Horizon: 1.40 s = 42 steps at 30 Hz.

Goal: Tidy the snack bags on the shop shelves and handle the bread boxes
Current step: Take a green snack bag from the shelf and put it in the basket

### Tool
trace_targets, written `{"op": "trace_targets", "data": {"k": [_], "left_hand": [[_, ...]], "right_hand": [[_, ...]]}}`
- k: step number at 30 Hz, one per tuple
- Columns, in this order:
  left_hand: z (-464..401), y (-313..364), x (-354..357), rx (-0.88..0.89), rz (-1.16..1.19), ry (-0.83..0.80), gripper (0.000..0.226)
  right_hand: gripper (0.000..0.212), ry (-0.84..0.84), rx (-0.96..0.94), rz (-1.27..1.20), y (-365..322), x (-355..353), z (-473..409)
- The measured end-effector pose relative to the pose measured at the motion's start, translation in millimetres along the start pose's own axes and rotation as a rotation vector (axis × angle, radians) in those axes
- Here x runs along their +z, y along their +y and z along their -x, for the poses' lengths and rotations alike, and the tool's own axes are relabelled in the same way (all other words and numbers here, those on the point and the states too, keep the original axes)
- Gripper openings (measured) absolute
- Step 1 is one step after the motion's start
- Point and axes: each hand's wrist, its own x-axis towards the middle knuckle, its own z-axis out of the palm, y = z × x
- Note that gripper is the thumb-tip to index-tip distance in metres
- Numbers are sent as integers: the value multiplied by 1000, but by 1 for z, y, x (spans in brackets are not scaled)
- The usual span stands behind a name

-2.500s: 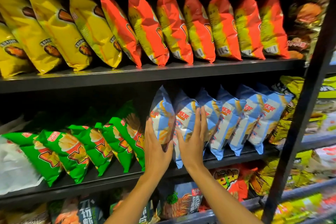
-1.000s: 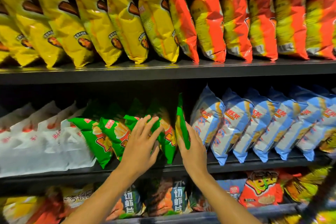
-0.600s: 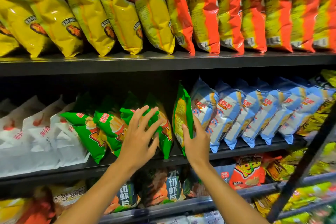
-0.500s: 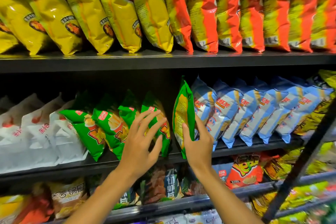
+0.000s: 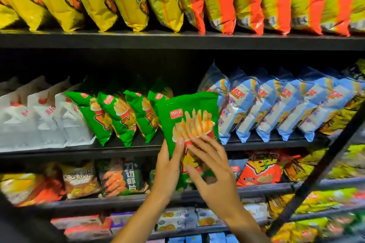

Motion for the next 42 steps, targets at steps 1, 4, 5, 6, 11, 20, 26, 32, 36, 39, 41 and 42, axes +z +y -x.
{"op": "trace_targets", "data": {"k": [1,4,5,6,11,20,26,32,36,39,41,42], "left_hand": [[3,-1,-2,-48,1,-9,40],[15,-7,-7,-179,4,-86,40],[19,-8,-7,-210,-2,-104,40],[23,-11,-8,-237,-10,-117,39],[42,-21,-7,-345,-5,-145,47],[44,-7,-14,-214,-24,-224,57],[24,24,-18,-169,-141,-295,26],[16,32,-24,-142,-259,-328,27],[24,30,-7,-188,-265,-368,13],[27,26,-7,-180,-235,-315,7],[28,24,-10,-189,-219,-297,5],[29,24,-11,-198,-214,-293,7]], "right_hand": [[42,70,16,-22,-1,-10,1],[44,333,181,-179,-3,-41,-6],[51,377,255,-275,-3,-50,-12],[56,372,317,-358,-1,-58,-18],[36,169,488,-475,9,-78,-24],[8,215,470,-411,4,-77,4],[10,164,441,-396,3,-76,10],[18,120,389,-361,8,-75,16],[14,54,367,-391,9,-70,18],[13,-16,337,-383,9,-74,20],[16,-65,287,-340,9,-77,21],[19,-83,260,-309,9,-77,21]]}}
